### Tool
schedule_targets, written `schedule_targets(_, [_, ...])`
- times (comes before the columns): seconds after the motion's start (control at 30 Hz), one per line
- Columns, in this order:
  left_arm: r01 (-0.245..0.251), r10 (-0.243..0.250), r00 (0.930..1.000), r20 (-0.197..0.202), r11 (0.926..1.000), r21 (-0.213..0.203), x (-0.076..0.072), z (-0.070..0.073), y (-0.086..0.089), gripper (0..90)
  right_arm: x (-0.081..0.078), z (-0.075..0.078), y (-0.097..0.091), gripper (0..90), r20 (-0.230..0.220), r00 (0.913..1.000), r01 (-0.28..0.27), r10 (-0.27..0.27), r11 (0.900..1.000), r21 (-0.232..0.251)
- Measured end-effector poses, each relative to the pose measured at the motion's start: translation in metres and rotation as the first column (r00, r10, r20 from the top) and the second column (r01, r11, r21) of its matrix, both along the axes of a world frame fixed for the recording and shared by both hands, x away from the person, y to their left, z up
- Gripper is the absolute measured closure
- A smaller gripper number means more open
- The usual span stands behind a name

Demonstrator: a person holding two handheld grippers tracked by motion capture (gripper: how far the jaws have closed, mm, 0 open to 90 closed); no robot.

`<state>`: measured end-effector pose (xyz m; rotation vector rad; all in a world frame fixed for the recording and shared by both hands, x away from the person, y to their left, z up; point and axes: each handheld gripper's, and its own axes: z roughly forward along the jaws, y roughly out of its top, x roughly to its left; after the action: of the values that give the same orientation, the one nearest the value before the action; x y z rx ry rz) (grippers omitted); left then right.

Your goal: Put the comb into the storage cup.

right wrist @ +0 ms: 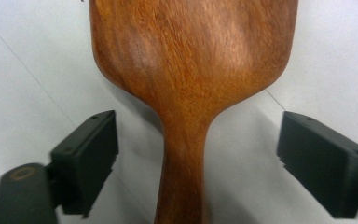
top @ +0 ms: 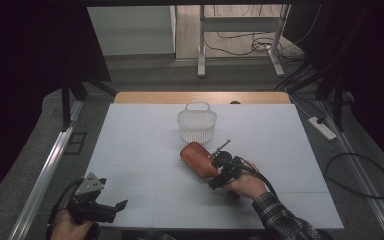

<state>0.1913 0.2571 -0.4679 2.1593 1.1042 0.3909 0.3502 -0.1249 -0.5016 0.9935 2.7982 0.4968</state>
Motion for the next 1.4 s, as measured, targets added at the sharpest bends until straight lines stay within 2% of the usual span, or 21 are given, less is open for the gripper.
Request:
schedule_targets(0.13, [0.001, -0.001, 1.0000, 0.000, 1.0000, 0.002, 0.0000, 0.0000, -0.0002, 1.6, -0.0009, 0.0020, -0.0007, 27.1, 0.002, 0.9999, -0.016, 0.016, 0.9999, 0.006])
schedule_targets(0.47, [0.002, -0.002, 1.0000, -0.001, 1.0000, 0.007, 0.0000, -0.0001, -0.0008, 1.7, -0.0025, 0.0053, -0.0020, 53.3, -0.038, 0.9981, -0.047, 0.048, 0.9984, 0.033])
schedule_targets(0.6, [0.003, -0.003, 1.0000, 0.000, 1.0000, 0.008, 0.0000, -0.0001, -0.0010, 1.7, -0.0025, 0.0062, -0.0021, 61.6, -0.045, 0.9979, -0.046, 0.048, 0.9984, 0.032])
schedule_targets(0.73, [0.004, -0.004, 1.0000, -0.001, 0.9999, 0.009, 0.0000, -0.0001, -0.0011, 1.7, -0.0021, 0.0054, -0.0021, 68.7, -0.038, 0.9982, -0.047, 0.048, 0.9988, 0.011])
schedule_targets(0.8, [0.005, -0.005, 1.0000, 0.000, 0.9999, 0.010, 0.0000, -0.0001, -0.0012, 1.7, -0.0019, 0.0061, -0.0017, 70.9, -0.031, 0.9991, -0.029, 0.029, 0.9996, -0.001])
schedule_targets(0.87, [0.007, -0.007, 1.0000, 0.000, 0.9999, 0.013, 0.0000, -0.0001, -0.0015, 1.8, -0.0020, 0.0066, -0.0013, 71.4, -0.026, 0.9989, -0.039, 0.039, 0.9991, -0.013])
schedule_targets(1.13, [0.009, -0.009, 1.0000, 0.000, 0.9998, 0.016, -0.0001, -0.0001, -0.0017, 1.8, -0.0024, 0.0085, -0.0033, 72.0, -0.038, 0.9990, -0.022, 0.022, 0.9997, 0.013])
schedule_targets(1.4, [0.005, -0.005, 1.0000, 0.002, 0.9999, 0.012, -0.0002, 0.0000, -0.0014, 1.7, -0.0076, 0.0097, -0.0065, 72.1, -0.021, 0.9991, -0.036, 0.037, 0.9987, 0.035])
